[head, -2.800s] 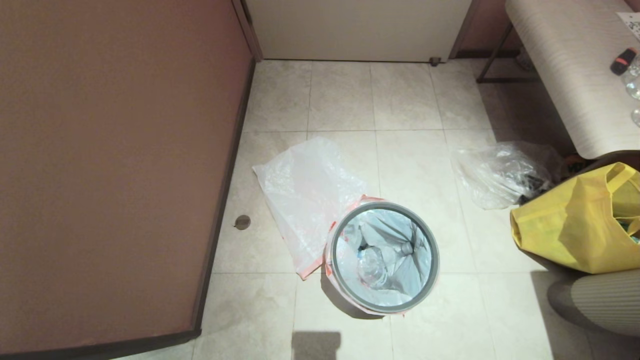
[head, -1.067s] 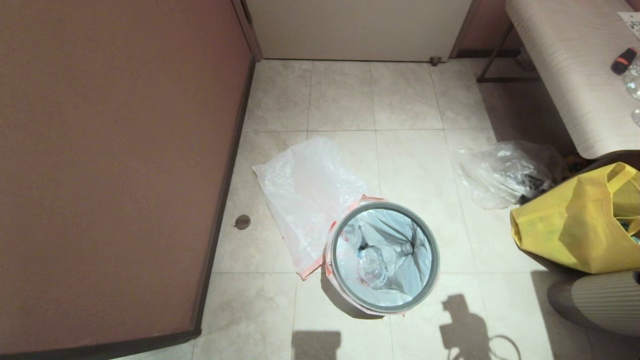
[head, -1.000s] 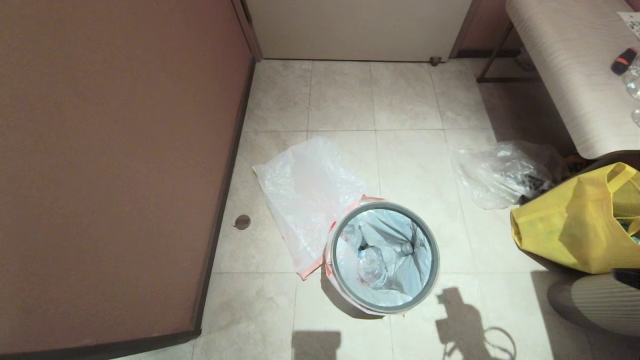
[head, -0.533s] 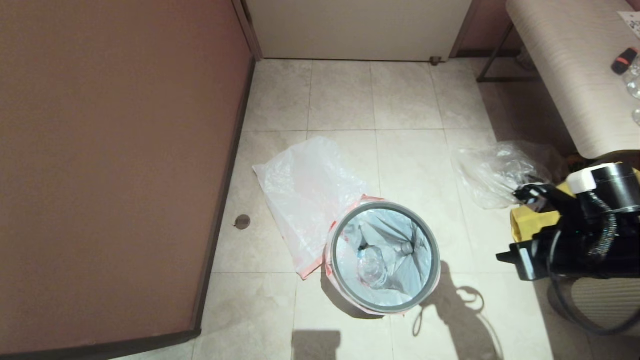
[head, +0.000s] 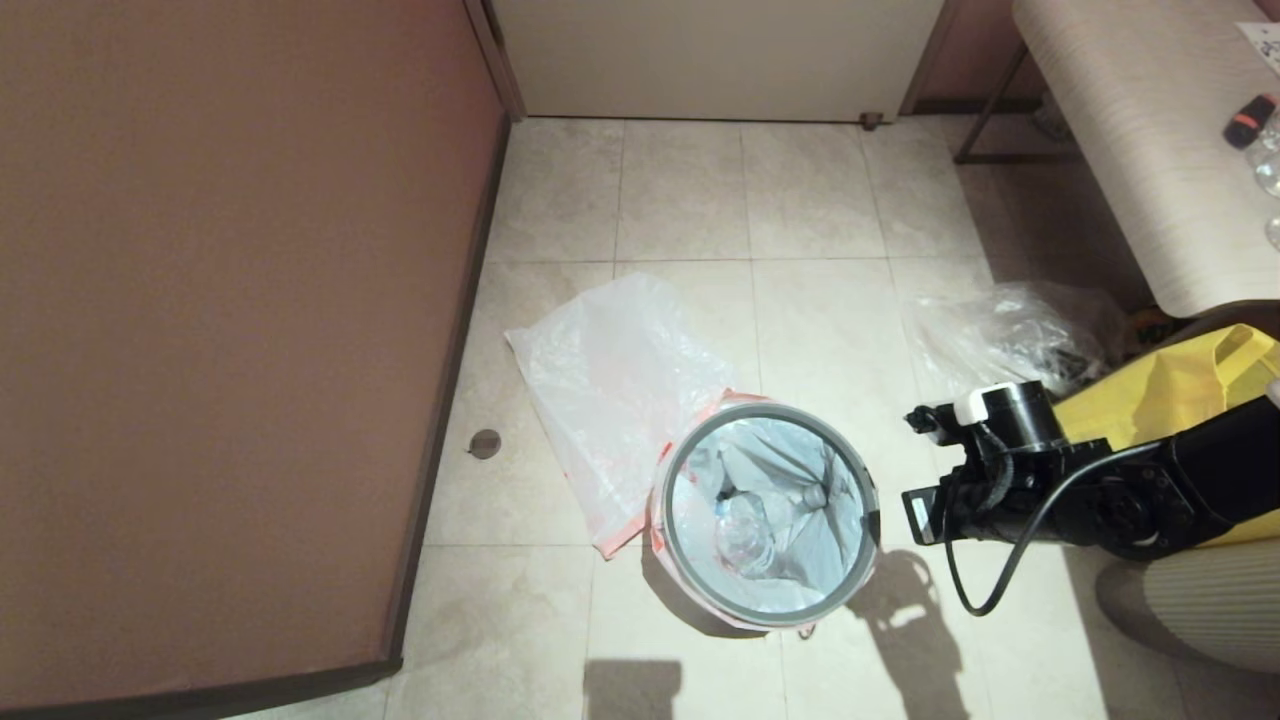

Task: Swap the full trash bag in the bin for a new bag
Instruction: Place the trash can ring on the floor

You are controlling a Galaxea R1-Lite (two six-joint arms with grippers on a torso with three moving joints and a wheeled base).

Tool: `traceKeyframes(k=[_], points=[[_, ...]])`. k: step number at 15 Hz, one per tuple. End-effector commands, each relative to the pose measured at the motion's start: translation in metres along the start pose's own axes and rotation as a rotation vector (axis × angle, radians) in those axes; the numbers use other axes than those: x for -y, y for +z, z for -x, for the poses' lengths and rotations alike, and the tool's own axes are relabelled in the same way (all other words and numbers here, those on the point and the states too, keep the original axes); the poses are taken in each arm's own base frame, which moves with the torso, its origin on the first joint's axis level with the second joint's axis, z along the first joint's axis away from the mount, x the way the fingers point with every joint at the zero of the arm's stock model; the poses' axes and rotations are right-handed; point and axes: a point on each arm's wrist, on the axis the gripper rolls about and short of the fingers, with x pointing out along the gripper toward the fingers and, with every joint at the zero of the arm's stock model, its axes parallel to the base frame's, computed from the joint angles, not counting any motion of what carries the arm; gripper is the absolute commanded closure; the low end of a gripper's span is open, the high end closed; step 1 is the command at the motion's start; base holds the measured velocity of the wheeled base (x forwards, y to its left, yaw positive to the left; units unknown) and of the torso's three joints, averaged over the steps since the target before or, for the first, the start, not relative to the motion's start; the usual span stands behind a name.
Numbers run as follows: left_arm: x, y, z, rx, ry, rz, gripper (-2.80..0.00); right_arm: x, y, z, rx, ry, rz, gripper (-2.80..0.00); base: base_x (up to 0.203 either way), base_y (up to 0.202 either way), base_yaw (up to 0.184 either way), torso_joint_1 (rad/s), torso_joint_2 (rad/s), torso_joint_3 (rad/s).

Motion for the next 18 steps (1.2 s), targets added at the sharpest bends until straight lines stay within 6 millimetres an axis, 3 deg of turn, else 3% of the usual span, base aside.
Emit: traceKeyframes(k=[1,4,8,9,14,18], points=[[0.000,0.000,0.000,0.001,0.001,0.000,0.00,-0.011,0.001,-0.005,0.006,0.015,0.020,-2.80,0.000,0.000,0.000,0.000,0.00,0.000],[0.000,0.000,0.000,0.001,0.001,-0.001,0.00,-0.029,0.007,-0.014,0.023,0.016,0.049,-2.80,0.000,0.000,0.000,0.000,0.00,0.000],[0.000,0.000,0.000,0.001,0.002,0.001,0.00,-0.038,0.006,-0.034,0.030,-0.023,0.061,-2.80,0.000,0.000,0.000,0.000,0.00,0.000],[0.000,0.000,0.000,0.001,0.001,0.001,0.00,-0.039,0.006,-0.036,0.027,-0.023,0.062,0.00,0.000,0.000,0.000,0.000,0.00,0.000],[0.000,0.000,0.000,0.001,0.002,0.000,0.00,-0.044,0.005,-0.037,0.028,-0.031,0.080,0.00,0.000,0.000,0.000,0.000,0.00,0.000],[0.000,0.000,0.000,0.001,0.001,0.000,0.00,-0.055,0.015,-0.012,0.084,-0.038,0.095,0.00,0.000,0.000,0.000,0.000,0.00,0.000]])
